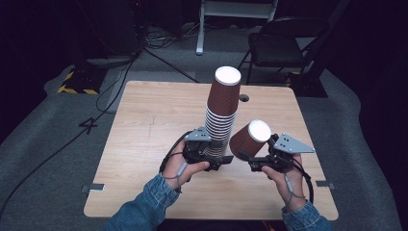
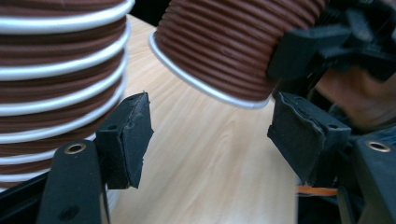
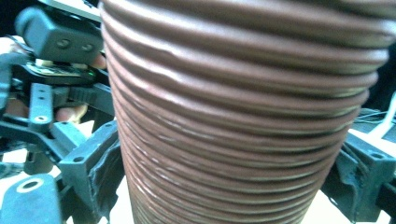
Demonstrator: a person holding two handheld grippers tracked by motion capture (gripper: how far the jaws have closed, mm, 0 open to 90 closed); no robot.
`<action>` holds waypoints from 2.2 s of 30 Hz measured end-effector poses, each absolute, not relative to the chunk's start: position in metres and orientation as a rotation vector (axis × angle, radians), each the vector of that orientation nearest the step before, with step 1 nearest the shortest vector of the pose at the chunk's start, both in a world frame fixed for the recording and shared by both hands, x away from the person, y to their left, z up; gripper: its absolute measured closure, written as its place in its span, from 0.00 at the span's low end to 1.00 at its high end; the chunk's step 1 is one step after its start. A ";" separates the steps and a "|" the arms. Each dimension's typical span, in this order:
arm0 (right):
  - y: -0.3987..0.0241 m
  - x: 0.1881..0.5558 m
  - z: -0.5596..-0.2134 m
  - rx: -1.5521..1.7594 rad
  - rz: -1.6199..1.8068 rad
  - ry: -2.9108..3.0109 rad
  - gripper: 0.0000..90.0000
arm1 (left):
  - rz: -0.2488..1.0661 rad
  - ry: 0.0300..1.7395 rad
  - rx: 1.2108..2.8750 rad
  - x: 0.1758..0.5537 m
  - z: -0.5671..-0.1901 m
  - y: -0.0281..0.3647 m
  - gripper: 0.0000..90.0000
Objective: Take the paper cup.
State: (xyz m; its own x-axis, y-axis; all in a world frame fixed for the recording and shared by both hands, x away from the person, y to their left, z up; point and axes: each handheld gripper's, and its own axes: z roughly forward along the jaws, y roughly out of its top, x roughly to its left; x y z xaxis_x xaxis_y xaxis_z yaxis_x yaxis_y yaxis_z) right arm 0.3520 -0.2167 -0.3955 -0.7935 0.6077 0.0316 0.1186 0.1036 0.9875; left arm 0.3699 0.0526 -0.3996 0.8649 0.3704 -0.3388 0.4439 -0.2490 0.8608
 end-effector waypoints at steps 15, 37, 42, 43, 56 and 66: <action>-0.214 0.353 -0.399 0.635 1.797 2.036 0.13 | -0.261 0.633 1.757 0.374 -0.402 0.057 0.45; -0.219 0.358 -0.403 0.639 1.871 2.080 0.13 | -0.310 0.590 1.724 0.373 -0.399 0.062 0.77; -0.221 0.359 -0.402 0.632 1.879 2.088 0.13 | -0.314 0.583 1.734 0.373 -0.399 0.062 0.79; -0.221 0.359 -0.402 0.637 1.883 2.092 0.13 | -0.315 0.582 1.737 0.373 -0.399 0.062 0.79; -0.228 0.363 -0.401 0.668 1.970 2.128 0.13 | -0.335 0.511 1.736 0.371 -0.394 0.064 0.91; -0.230 0.365 -0.402 0.667 2.015 2.151 0.13 | -0.339 0.470 1.745 0.369 -0.391 0.064 0.95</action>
State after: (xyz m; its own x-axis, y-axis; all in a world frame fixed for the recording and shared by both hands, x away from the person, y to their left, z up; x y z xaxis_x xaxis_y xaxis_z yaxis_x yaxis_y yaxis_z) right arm 0.3650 -0.2298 -0.4024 -0.8957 0.3931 0.2081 0.2333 0.0169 0.9723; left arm 0.3685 0.0643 -0.3907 0.8743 0.1293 -0.4679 0.4848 -0.1817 0.8555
